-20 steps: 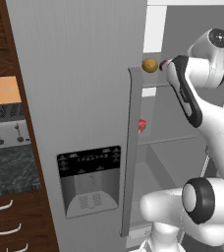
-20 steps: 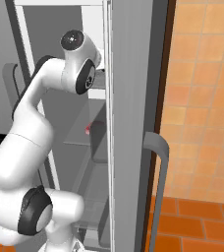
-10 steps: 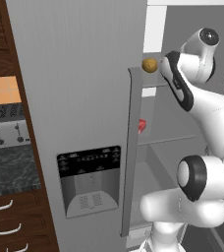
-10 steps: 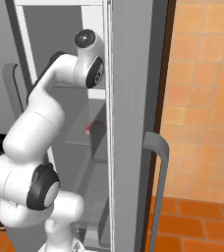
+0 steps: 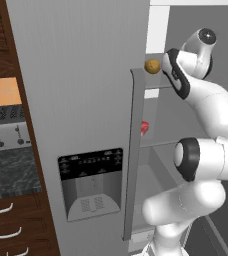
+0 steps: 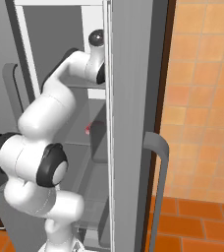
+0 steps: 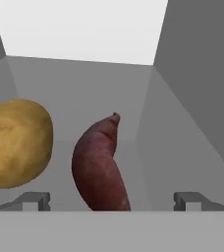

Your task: Place one potato and one steak in each tupperware on the nearby counter, to pack two identical lunches.

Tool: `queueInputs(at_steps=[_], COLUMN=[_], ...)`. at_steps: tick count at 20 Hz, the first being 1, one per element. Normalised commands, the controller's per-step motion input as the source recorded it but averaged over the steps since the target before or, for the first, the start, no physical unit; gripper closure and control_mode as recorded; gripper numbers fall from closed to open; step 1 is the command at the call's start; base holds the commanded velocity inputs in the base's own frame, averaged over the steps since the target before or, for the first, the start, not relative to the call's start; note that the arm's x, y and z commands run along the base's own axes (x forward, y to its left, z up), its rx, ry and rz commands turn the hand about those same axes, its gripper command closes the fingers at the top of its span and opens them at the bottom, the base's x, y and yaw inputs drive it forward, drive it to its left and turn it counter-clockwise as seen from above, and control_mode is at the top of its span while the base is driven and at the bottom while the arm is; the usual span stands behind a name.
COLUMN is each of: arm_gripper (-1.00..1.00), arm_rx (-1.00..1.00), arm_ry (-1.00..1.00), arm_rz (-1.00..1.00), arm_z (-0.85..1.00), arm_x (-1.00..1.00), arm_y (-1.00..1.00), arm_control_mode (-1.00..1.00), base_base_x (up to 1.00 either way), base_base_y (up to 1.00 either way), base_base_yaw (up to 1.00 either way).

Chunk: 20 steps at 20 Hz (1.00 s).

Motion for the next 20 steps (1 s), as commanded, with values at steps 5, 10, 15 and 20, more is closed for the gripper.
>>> queueInputs(at_steps=[5,10,15,20], arm_gripper=[-1.0,-1.0,-1.0,1.0], arm_rx=[-0.01,0.0,0.01,0.0], arm_ry=[0.07,0.05,0.0,0.01], arm_rz=[0.0,0.0,0.0,0.0], arm_z=[-0.27,-0.29,-0.14,-0.36], arm_x=[0.32,0.39,0.1,0.0], arm_y=[0.0,0.01,-0.01,0.0], arm_control_mode=[-1.0,-1.0,-1.0,-1.0], base_base_x=[0.0,0.0,0.0,0.0], base_base_y=[0.0,0.0,0.0,0.0], base_base_yaw=[0.0,0.0,0.0,0.0])
